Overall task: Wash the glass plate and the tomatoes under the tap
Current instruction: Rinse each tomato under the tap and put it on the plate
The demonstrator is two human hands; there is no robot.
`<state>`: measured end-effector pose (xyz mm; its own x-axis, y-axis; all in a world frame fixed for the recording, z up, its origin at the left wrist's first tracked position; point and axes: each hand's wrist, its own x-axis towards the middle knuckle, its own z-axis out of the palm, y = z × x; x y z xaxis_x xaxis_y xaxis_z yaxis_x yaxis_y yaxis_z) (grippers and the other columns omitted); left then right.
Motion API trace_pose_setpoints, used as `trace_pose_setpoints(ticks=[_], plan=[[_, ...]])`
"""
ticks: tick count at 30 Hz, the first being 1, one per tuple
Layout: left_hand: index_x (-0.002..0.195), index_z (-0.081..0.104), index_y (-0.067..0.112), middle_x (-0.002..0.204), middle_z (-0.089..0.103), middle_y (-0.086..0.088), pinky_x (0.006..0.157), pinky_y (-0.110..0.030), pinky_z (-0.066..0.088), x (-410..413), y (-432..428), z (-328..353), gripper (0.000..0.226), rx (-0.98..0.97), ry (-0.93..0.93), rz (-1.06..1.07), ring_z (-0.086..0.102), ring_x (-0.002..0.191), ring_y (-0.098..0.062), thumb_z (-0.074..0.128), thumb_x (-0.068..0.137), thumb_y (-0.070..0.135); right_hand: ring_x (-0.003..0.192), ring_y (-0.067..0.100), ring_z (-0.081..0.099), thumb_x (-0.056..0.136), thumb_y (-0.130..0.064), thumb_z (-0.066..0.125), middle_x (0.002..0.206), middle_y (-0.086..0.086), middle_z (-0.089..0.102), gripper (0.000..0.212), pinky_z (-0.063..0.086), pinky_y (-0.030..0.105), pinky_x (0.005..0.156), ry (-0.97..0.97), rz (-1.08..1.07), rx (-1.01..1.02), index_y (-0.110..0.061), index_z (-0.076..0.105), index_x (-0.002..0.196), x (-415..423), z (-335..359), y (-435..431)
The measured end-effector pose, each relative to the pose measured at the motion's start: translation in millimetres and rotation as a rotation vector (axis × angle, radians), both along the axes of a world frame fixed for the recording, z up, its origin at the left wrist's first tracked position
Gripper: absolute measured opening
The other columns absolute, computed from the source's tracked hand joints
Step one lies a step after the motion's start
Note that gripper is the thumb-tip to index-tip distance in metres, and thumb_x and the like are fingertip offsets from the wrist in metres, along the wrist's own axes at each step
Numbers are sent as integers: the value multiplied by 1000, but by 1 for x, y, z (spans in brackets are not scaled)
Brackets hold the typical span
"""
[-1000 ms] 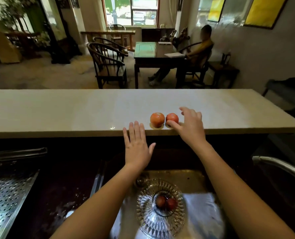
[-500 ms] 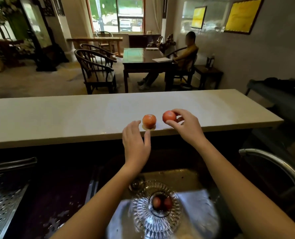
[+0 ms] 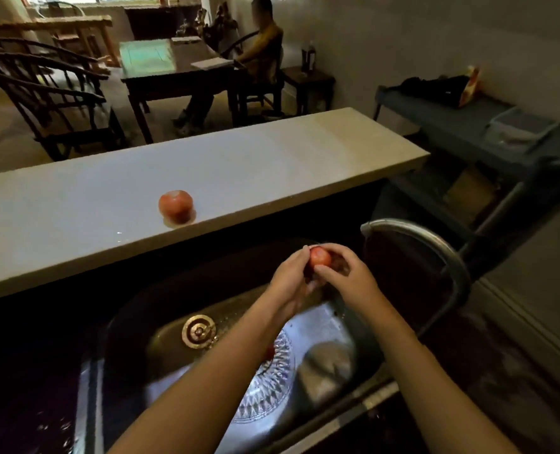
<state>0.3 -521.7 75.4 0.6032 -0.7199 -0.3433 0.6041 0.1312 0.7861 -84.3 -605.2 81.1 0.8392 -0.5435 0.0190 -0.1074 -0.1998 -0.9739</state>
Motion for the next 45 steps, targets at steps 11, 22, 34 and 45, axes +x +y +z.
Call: trace_pose_setpoints(ticks=[11,22,34,45], plan=[[104,63,15,109,62,-8,70,-23,57,-27,-56,-58,32,-96,134,-102,61,97,-17,31,101,21,110,13,58,99,-27,40,124,2,60,28,49,25,88,44,-275,355,-32,62,116,-27,-57,-41],[115,55,6,98,60,-9,59,-21,54,-32,-76,-62,29,-12,102,-121,62,85,-15,39,99,24,100,6,56,97,-38,40,119,-7,55,26,50,24,80,123,-262,217,-57,56,89,-30,-56,-46],[107,57,12,86,63,-5,53,-28,54,-29,-95,-25,29,144,218,-59,62,78,-16,38,98,32,80,-3,53,90,-44,38,82,-19,54,17,38,14,59,155,-314,61,-45,54,86,-6,-42,-52],[99,63,19,78,69,0,49,-23,52,-30,-91,-30,34,168,61,-131,63,78,-12,38,97,41,86,16,58,96,-36,37,90,1,60,27,47,29,69,126,-315,86,-21,58,93,-3,-39,-54]])
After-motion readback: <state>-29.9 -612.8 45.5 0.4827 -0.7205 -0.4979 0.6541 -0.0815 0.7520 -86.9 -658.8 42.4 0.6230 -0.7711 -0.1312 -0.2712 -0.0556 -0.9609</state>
